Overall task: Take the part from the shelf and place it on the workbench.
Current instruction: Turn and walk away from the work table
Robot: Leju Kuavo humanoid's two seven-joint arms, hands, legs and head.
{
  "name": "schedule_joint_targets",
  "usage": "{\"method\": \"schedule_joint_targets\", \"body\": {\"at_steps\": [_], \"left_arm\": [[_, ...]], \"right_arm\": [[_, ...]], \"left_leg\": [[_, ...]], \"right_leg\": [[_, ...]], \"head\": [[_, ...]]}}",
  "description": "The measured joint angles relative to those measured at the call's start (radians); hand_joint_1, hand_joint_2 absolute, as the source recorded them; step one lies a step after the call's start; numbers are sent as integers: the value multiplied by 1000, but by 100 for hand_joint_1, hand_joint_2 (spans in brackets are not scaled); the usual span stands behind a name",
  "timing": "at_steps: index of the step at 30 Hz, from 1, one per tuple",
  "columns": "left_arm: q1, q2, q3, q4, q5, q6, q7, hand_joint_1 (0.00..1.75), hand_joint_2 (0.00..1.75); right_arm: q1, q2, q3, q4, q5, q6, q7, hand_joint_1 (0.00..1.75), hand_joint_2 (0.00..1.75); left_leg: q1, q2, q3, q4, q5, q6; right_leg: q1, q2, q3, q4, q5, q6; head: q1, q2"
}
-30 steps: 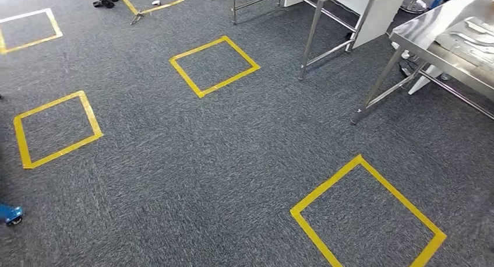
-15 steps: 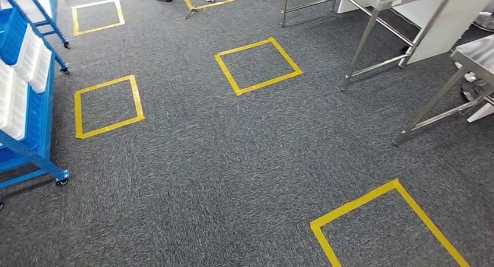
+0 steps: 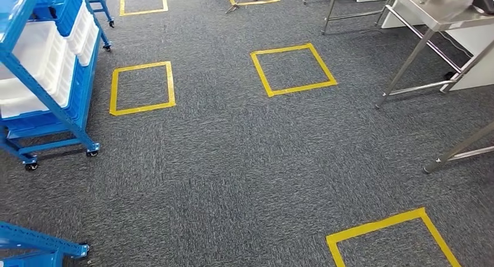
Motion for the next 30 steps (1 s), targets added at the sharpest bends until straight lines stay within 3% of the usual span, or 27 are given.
{"method": "schedule_joint_targets", "body": {"at_steps": [1,2,4,5,7,9,10,12,13,14,15,16,17,19,21,22,24,25,27,28,30], "left_arm": [[1,-1,-2,0,-10,-1,7,0,0],[2,-1,-4,0,-22,-2,15,0,0],[1,-6,-14,0,-45,-7,30,0,0],[1,-8,-21,0,-56,-9,37,0,0],[0,-15,-43,1,-90,-20,58,0,0],[5,-21,-69,1,-126,-34,81,0,0],[8,-25,-80,1,-136,-40,87,0,0],[9,-35,-99,3,-148,-51,95,0,0],[8,-40,-107,4,-153,-57,97,0,0],[6,-44,-115,4,-158,-63,99,0,0],[5,-48,-122,5,-161,-68,99,0,0],[6,-50,-128,5,-163,-72,100,0,0],[7,-51,-132,5,-165,-75,100,0,0],[7,-52,-139,5,-166,-79,100,0,0],[5,-53,-146,5,-165,-79,101,0,0],[5,-53,-148,5,-165,-78,101,0,0],[10,-53,-151,5,-165,-78,103,0,0],[12,-53,-152,5,-166,-77,105,0,0],[12,-53,-153,5,-168,-77,107,0,0],[10,-53,-154,5,-169,-77,108,0,0],[7,-53,-155,5,-172,-78,108,0,0]], "right_arm": [[1,0,8,0,14,-1,11,0,0],[2,0,18,0,28,-2,22,0,0],[2,1,39,0,55,-3,41,0,0],[2,1,50,0,70,-2,49,0,0],[4,3,83,1,124,9,76,0,0],[5,9,132,1,187,27,107,0,0],[6,13,154,2,206,34,116,0,0],[9,22,187,3,225,40,127,0,0],[11,25,200,3,231,41,130,0,0],[13,27,211,3,235,42,132,0,0],[14,29,221,3,238,42,133,0,0],[15,30,229,3,240,43,134,0,0],[15,31,236,3,242,43,134,0,0],[15,31,247,3,243,44,134,0,0],[14,31,254,3,243,44,134,0,0],[13,31,256,3,243,45,134,0,0],[8,31,259,3,242,49,134,0,0],[6,32,261,3,242,52,134,0,0],[8,33,261,4,242,54,135,0,0],[10,35,261,4,242,55,135,0,0],[15,38,261,5,243,55,138,0,0]], "left_leg": [[-2,-14,0,1,0,0],[-4,-28,0,3,0,0],[-7,-56,-2,9,0,-1],[-8,-69,-5,12,-1,-4],[-7,-91,-13,16,0,-14],[-2,-108,-20,17,3,-26],[-3,-92,-26,28,-5,-31],[-4,-29,-66,111,-54,-38],[-3,2,-99,178,-89,-42],[1,15,-133,245,-118,-46],[5,20,-155,293,-133,-50],[9,24,-159,304,-127,-55],[13,30,-142,274,-104,-59],[17,67,-65,136,-43,-64],[14,98,-14,41,-14,-55],[11,101,-9,28,-14,-47],[8,77,-12,26,-12,-31],[9,67,-12,23,-9,-24],[11,45,-10,16,-3,-12],[10,34,-12,16,-2,-8],[6,7,-15,17,0,-4]], "right_leg": [[1,2,-2,-2,17,-3],[2,8,14,-43,51,-8],[3,48,72,-180,126,-23],[3,68,94,-233,148,-28],[6,83,110,-274,154,-33],[6,58,114,-284,158,-38],[4,45,118,-292,161,-43],[1,16,125,-305,166,-52],[4,0,127,-307,165,-56],[5,-17,128,-307,163,-57],[6,-32,128,-306,161,-56],[6,-47,130,-305,159,-55],[5,-60,132,-304,156,-51],[4,-85,138,-299,147,-41],[7,-105,142,-291,137,-28],[10,-113,144,-288,133,-22],[7,-127,148,-288,129,-11],[4,-115,148,-281,121,-6],[-2,-59,120,-214,73,1],[-3,-28,88,-149,39,1],[-3,-3,20,-20,-8,-1]], "head": [[0,0],[0,0],[0,0],[0,0],[0,0],[0,0],[0,0],[0,0],[-1,0],[-1,0],[0,0],[-1,0],[-1,0],[-1,0],[0,0],[0,0],[0,0],[0,0],[0,0],[0,0],[0,0]]}}
